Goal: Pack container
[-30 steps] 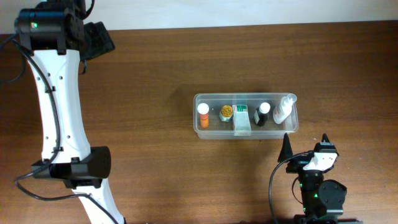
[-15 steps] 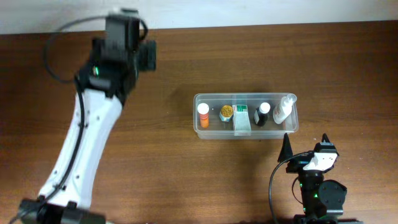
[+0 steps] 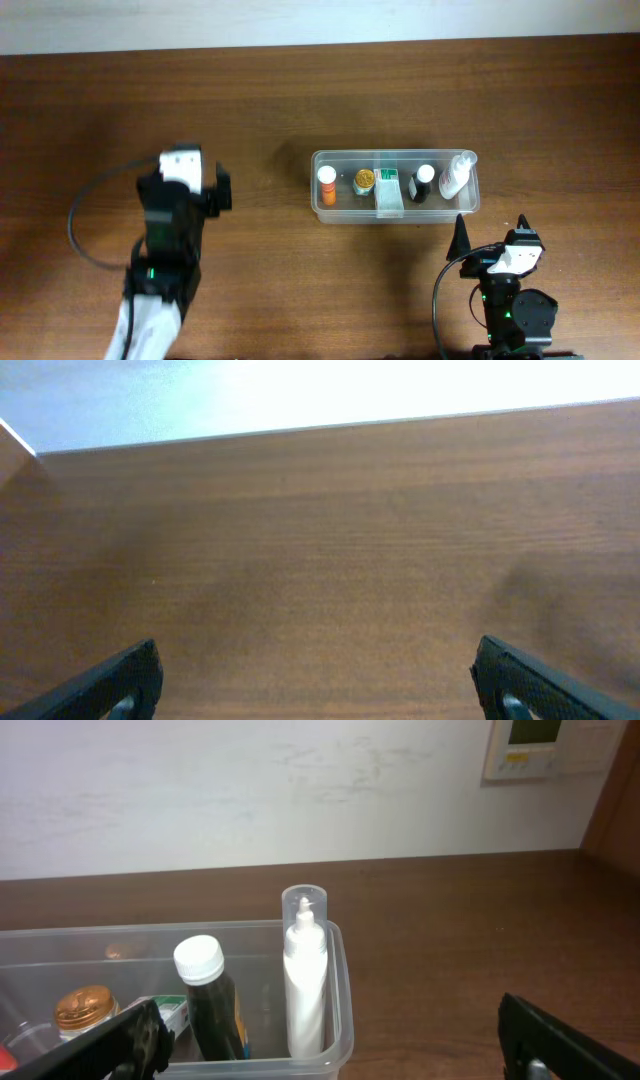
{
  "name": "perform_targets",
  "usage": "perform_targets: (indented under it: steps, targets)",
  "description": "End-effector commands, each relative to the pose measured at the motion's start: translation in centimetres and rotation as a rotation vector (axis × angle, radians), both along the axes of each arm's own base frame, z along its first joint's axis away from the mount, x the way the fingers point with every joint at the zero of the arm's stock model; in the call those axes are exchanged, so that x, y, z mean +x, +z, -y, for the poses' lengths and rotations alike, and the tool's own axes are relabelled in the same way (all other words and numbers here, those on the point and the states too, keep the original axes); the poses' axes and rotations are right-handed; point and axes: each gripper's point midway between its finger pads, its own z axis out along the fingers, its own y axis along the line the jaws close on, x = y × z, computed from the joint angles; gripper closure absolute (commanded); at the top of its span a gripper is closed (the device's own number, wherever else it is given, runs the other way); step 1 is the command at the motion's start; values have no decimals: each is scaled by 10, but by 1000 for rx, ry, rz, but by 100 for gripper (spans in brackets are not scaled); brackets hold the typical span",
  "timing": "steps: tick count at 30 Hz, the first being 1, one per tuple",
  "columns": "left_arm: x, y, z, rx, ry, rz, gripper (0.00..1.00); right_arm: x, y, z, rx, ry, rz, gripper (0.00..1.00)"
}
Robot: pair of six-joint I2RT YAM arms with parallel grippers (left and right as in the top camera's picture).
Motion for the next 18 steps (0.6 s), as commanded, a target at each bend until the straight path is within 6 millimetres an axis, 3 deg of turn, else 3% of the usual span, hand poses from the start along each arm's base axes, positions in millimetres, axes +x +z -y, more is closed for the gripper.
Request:
perform_targets:
  steps: [1,7,18]
  targets:
    - [-27,9,-3,-6,-16,104,1,0,-3,-4,-8,18,-2,2]
    - [-64,21,-22,-27,19,260,1,0,-3,-4,-8,18,-2,2]
    - [-91,-6,-30,-34,26,361,1,0,-3,-4,-8,18,-2,2]
